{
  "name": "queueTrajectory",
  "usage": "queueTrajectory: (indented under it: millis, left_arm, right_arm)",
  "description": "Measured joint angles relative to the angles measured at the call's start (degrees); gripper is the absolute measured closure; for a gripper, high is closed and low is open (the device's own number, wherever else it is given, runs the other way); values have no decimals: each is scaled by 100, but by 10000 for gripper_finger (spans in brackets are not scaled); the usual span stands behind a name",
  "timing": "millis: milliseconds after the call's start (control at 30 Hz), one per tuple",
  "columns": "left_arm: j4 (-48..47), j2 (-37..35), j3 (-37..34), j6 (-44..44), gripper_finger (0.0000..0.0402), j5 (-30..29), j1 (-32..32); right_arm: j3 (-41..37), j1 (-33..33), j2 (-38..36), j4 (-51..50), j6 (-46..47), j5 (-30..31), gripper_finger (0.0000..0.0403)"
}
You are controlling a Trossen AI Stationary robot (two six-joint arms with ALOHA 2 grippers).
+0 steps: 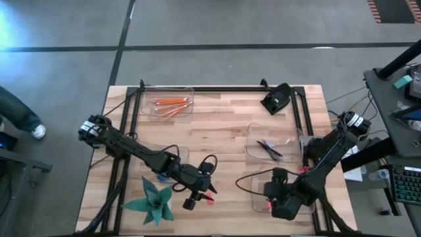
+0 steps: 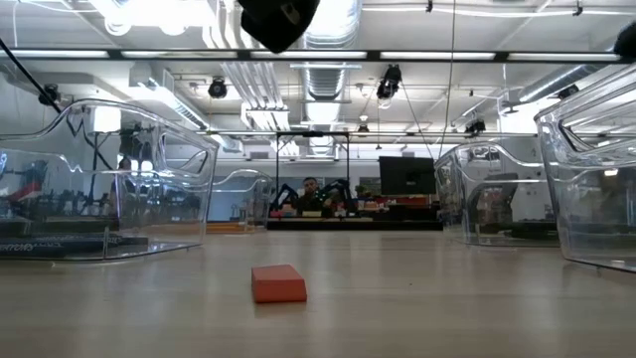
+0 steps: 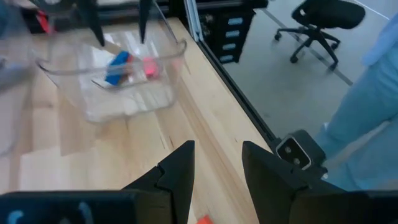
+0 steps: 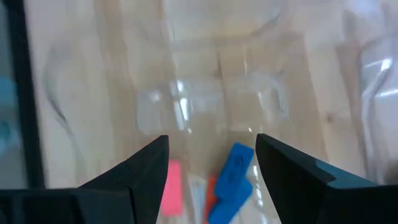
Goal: Sort crayons/erasers/pens/pencils in bins
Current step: Put the orange eraser into the bottom right transparent bin
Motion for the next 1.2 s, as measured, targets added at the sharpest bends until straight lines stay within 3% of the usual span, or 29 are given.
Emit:
queueTrajectory:
  millis: [267, 433, 533, 733, 967, 1200]
  left_arm:
    - [2, -331, 14, 0, 281, -909, -129]
    - [42, -540, 26, 5, 281, -1990, -239]
    - [54, -659, 49, 6, 281, -2591, -342]
    - [-19, -879, 20, 9, 281, -3427, -677]
    - [7, -1100, 19, 2, 281, -3521, -874]
    - [-51, -1380, 18, -1, 281, -3521, -1076]
  right_arm:
    - [862, -209, -7, -17, 195, 1372, 172]
    - [942, -690, -7, 252, 1175, 2191, 172]
    - [837, -1027, -3, 705, 1628, 2010, 172]
    - [821, -1473, 327, 1845, 1537, 1754, 172]
    - [1345, -1853, 1210, 1866, 2250, 1013, 172]
    - [2473, -2120, 2497, 1495, 2249, 103, 172]
